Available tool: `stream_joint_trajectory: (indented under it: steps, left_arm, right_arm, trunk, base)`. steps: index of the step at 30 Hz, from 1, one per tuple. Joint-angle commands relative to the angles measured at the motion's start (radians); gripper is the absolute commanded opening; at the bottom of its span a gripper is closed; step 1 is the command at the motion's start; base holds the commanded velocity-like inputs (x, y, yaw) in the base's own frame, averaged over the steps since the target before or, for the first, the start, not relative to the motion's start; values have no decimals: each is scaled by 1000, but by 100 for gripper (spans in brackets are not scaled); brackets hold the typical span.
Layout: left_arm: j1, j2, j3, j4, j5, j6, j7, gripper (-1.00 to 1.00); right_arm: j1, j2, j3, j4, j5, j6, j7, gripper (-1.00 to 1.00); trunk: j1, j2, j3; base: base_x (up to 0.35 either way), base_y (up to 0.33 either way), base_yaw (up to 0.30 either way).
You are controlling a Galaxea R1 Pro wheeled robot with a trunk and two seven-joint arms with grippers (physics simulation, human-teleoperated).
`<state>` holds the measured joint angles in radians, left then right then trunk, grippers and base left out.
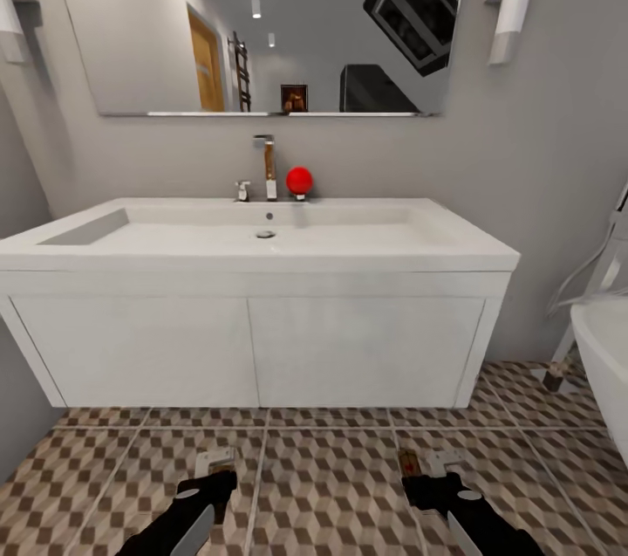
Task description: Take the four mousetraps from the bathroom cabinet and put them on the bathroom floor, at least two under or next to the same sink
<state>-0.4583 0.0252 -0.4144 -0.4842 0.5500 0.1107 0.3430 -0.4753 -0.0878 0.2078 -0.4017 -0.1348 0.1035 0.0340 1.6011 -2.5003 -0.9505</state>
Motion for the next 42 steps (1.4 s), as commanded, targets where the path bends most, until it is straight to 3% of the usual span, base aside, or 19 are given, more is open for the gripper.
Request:
stream_joint_trajectory:
  steps: [1, 8, 42]
  left_arm:
    - [-1, 1, -9, -2, 4, 5, 11, -100]
    - [-1, 0, -9, -3, 5, 2, 11, -100]
    - [0, -6, -9, -4, 5, 2, 18, -100]
  right_arm:
    - [0, -1, 6, -2, -14, 5, 1, -100]
    - [0, -1, 6, -2, -14, 5, 1, -100]
    - [0, -1, 7, -2, -11, 5, 1, -100]
  trunk:
    - [0, 0, -1]
    - [0, 0, -1]
    - [0, 0, -1]
  base:
    - [289, 143, 0]
    - [231, 114, 0]
    - [36, 11, 0]
